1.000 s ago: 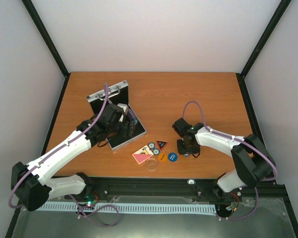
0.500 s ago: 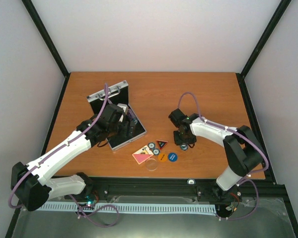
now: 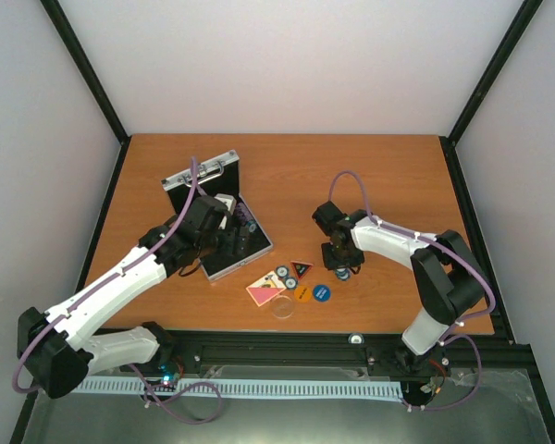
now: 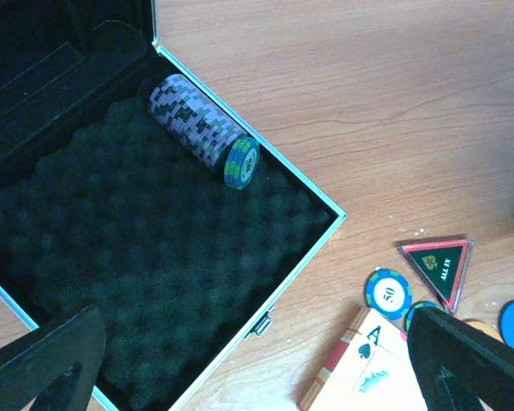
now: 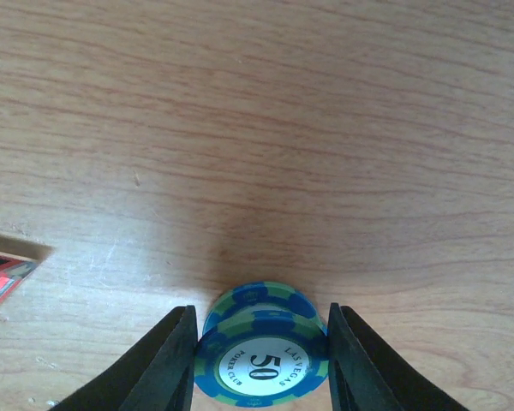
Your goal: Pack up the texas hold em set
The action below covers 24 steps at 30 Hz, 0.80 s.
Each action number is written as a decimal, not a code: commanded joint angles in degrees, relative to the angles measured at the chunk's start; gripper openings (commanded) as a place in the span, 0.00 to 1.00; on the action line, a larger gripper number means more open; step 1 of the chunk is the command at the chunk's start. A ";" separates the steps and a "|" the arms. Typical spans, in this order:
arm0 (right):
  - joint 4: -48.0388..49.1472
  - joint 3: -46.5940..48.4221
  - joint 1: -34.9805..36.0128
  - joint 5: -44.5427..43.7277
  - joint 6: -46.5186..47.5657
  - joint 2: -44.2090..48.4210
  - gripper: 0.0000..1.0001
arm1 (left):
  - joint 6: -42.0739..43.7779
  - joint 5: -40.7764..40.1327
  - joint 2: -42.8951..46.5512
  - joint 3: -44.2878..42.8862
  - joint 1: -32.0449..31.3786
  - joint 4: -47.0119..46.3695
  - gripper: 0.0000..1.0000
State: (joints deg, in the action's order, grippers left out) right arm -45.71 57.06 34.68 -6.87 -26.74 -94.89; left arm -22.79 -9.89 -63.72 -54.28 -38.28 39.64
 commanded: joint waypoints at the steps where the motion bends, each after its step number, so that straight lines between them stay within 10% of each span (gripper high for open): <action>1: -0.51 -0.32 -0.38 -0.78 0.64 -0.67 0.40 | -0.77 -0.37 0.31 -0.26 -0.13 0.11 1.00; 24: 1.15 -1.47 -0.84 0.18 1.71 -1.04 0.50 | -0.97 -0.47 0.88 -0.10 -0.13 0.18 1.00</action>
State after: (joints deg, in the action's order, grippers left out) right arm -45.10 56.25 34.26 -6.66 -25.89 -96.20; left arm -22.83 -9.91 -63.68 -54.19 -38.28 39.68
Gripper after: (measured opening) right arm 0.494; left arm 0.997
